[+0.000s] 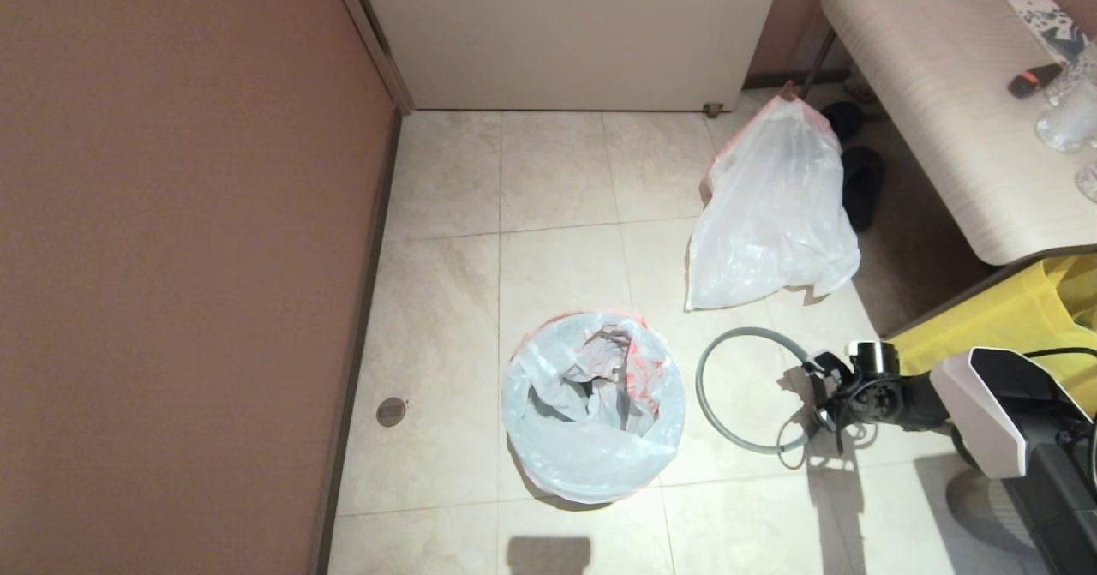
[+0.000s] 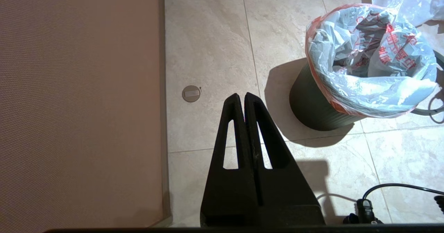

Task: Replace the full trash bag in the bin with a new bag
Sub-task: Place the trash can ring on the trash can

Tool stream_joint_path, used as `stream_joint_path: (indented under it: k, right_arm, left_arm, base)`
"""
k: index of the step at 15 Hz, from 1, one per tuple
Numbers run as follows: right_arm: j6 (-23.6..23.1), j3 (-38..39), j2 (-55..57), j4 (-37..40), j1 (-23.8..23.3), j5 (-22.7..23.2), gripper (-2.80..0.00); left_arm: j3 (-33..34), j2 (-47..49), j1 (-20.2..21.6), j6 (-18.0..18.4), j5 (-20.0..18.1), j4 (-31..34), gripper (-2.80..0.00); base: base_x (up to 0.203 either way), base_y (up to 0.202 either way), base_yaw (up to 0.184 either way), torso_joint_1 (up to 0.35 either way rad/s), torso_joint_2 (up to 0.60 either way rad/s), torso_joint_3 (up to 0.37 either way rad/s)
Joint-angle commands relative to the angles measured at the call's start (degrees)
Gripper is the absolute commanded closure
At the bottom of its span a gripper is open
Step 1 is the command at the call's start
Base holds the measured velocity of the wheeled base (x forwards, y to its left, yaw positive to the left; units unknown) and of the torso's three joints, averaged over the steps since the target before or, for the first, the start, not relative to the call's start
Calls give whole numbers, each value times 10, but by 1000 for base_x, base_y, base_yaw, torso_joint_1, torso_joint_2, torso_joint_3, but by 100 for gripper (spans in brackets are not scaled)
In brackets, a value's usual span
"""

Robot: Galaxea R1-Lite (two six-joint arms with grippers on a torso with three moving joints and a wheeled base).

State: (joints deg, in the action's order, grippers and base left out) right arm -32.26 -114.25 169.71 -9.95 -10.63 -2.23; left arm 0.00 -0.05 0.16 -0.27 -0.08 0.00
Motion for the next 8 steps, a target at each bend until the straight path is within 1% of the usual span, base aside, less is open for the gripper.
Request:
stream_joint_path:
  k: [1,3,4,8]
  right_arm:
    - [-5,1,6,3,0,0,0]
    - [-7,2,14,5,2,-1,0]
    - [-16,2,17,4,3,-5,0]
    - [-16,6,4,8,3,-5,0]
  left_arm:
    - [0,0,0,-1,0,0,0]
    - [0,0,0,0,0,0,0]
    - [0,0,0,0,0,0,0]
    - [0,0,0,0,0,0,0]
  base:
    - [0,0,0,0,0,0]
    - [0,0,0,0,0,0]
    - [0,0,0,0,0,0]
    - [0,0,0,0,0,0]
